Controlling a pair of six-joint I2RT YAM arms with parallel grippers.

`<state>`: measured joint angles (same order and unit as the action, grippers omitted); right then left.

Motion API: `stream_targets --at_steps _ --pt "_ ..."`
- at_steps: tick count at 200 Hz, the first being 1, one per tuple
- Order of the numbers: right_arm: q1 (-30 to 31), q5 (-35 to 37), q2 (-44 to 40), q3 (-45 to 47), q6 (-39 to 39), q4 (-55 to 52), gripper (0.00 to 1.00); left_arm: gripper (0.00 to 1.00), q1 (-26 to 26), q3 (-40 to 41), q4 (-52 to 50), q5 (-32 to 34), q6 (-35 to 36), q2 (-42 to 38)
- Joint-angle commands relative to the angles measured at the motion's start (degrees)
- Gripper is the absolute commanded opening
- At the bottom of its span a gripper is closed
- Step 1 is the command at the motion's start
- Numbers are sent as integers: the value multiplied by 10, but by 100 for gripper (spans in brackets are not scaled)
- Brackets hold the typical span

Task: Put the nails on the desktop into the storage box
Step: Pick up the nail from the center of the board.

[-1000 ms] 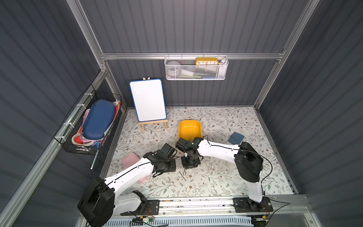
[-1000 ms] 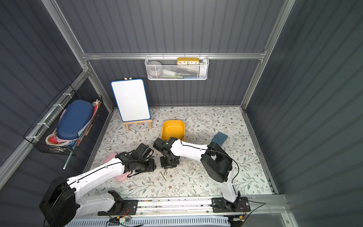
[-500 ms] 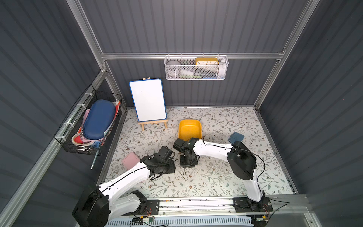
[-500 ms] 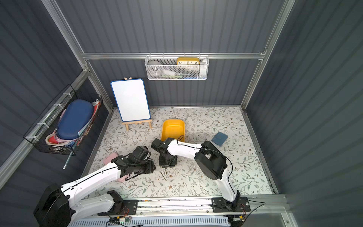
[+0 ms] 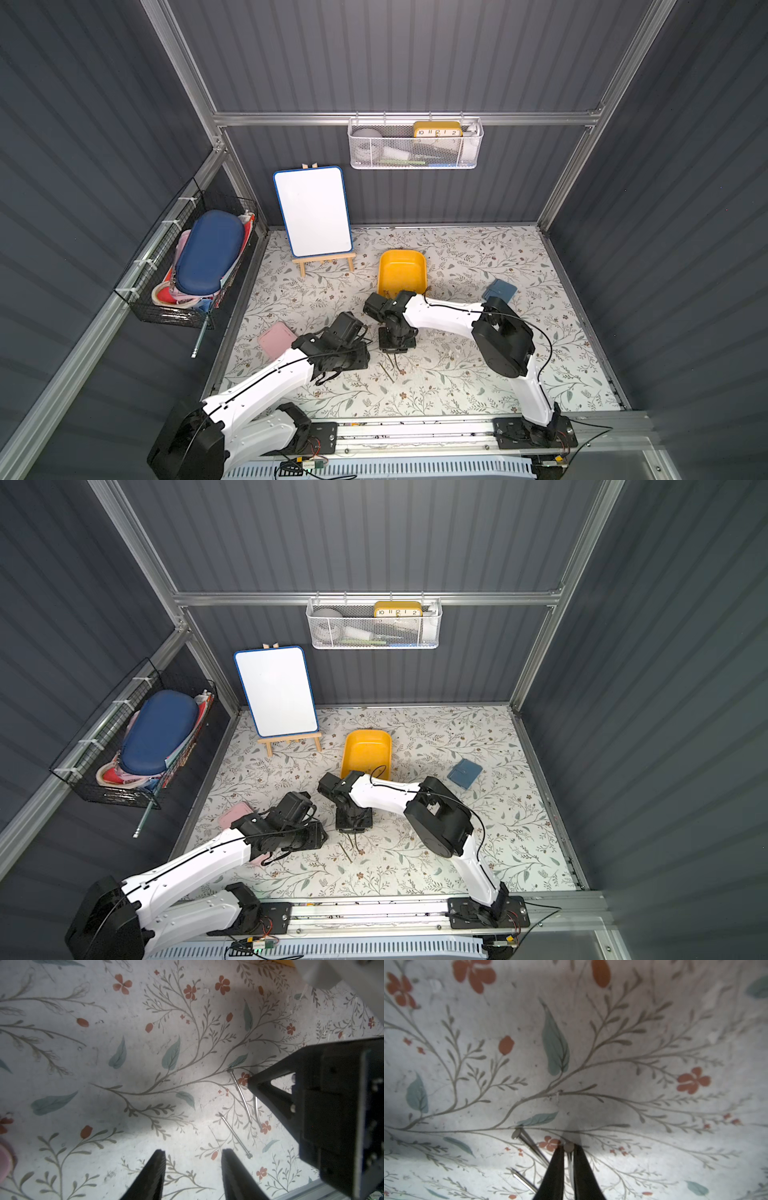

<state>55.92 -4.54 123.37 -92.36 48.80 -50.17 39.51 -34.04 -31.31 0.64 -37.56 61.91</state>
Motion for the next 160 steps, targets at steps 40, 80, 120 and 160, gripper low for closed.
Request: stream_targets --at_steps 40,80,120,160 --pt "-1 8 17 8 1 0 2 49 2 4 -11 2 -4 -6" --pt "-2 2 -29 26 0 11 0 49 2 5 -12 3 -6 -9" --pt "-14 -18 -121 50 -13 15 0 49 1 -2 -16 10 -10 -13" --pt "-69 -29 -187 30 -49 -15 0 49 0 -8 -18 17 -13 -15"
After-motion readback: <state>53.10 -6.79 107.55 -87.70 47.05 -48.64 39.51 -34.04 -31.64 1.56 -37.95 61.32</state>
